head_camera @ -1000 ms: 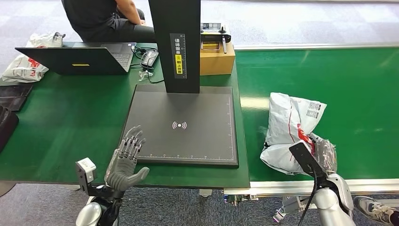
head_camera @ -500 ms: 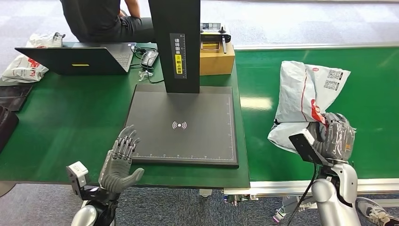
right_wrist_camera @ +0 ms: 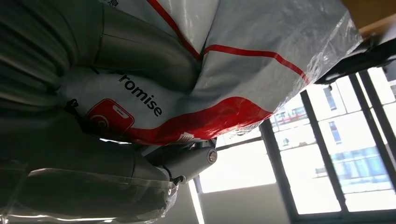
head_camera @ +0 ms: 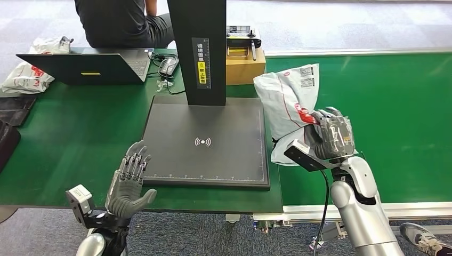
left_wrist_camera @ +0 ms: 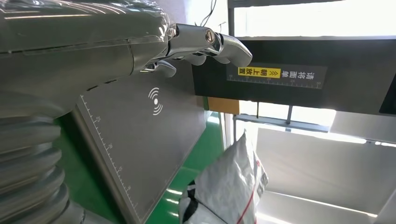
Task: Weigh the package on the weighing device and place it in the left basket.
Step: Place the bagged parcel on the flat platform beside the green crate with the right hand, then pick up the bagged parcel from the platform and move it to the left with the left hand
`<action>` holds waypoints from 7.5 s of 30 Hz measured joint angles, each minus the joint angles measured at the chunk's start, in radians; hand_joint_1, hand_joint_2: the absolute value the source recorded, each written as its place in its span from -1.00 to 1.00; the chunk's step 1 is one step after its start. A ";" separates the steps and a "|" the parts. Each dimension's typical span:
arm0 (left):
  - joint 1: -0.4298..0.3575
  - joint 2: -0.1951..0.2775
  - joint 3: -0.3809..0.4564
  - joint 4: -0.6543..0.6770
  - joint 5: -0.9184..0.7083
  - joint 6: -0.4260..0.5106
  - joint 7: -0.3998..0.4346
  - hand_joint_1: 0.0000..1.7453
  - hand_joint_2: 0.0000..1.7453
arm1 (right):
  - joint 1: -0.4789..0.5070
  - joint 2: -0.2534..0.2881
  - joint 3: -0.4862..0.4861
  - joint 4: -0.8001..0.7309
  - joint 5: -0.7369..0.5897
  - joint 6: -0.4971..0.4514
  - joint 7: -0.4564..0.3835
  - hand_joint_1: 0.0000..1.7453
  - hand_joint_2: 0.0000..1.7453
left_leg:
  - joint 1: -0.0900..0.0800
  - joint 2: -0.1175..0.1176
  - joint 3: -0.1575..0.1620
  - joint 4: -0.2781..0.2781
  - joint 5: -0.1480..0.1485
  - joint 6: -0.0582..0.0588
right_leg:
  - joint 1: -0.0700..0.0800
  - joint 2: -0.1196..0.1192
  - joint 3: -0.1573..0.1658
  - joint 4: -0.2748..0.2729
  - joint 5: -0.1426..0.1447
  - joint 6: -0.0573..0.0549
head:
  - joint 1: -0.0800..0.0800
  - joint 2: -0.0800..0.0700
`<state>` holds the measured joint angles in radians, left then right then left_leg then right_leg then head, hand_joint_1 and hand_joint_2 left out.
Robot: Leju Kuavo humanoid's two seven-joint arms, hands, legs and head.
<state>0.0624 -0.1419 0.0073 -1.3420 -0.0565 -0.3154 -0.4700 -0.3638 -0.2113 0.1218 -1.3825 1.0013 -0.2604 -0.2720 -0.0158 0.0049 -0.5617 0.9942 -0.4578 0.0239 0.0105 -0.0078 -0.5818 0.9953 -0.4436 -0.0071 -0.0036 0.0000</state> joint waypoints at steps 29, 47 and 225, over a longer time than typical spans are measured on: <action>-0.036 0.000 -0.021 0.009 -0.029 0.005 -0.010 -1.00 1.00 | -0.207 0.003 0.259 0.172 0.031 0.030 -0.001 1.00 1.00 | 0.000 -0.001 -0.002 0.000 0.001 -0.001 | 0.000 -0.001 -0.002 0.000 0.000 -0.001 | 0.000 0.000; -0.151 -0.001 -0.126 0.095 -0.025 0.008 -0.024 -1.00 1.00 | -0.399 0.233 0.554 0.585 -0.113 0.057 -0.098 1.00 1.00 | 0.001 0.004 0.001 0.000 0.002 -0.002 | 0.001 0.004 -0.002 0.002 0.001 -0.003 | 0.000 0.000; -0.671 -0.043 -0.455 0.834 -0.960 0.586 0.436 1.00 1.00 | 0.524 0.313 -0.269 -0.510 -0.895 0.290 -0.283 -1.00 1.00 | 0.003 0.009 0.002 -0.001 0.004 -0.007 | 0.003 0.008 -0.002 0.002 0.006 -0.010 | 0.000 0.000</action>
<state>-0.6089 -0.1851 -0.4477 -0.5076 -1.0166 0.2710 -0.0339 0.1605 0.1016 -0.1476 -1.8926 0.1067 0.0295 -0.5554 -0.0129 0.0139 -0.5595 0.9935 -0.4542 0.0166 0.0135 0.0001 -0.5839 0.9971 -0.4379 -0.0175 -0.0037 0.0000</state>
